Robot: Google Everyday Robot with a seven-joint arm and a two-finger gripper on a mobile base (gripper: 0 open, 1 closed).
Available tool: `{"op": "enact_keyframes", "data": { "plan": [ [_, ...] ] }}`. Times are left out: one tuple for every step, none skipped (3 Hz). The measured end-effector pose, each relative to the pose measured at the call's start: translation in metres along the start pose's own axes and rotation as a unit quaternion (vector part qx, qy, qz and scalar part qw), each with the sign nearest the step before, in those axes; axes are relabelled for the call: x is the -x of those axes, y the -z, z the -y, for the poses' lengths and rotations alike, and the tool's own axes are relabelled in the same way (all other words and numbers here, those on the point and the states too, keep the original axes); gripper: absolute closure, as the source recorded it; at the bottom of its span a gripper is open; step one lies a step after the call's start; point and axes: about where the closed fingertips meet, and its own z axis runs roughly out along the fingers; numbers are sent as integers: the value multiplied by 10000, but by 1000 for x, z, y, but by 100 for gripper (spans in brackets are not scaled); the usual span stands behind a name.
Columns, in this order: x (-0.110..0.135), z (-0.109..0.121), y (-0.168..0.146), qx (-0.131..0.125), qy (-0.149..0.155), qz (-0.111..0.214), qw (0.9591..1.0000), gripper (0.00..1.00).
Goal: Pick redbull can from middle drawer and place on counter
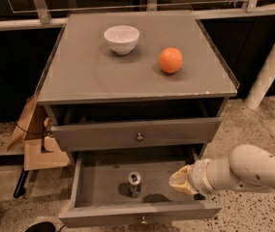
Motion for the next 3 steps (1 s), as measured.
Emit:
{"op": "enact_keyframes", "data": {
  "plan": [
    [-8, 2, -18, -20, 47, 79, 10000, 100],
    [-11, 5, -35, 5, 89, 173, 9998, 81],
    [-14, 8, -52, 49, 79, 262, 9996, 58]
  ]
}}
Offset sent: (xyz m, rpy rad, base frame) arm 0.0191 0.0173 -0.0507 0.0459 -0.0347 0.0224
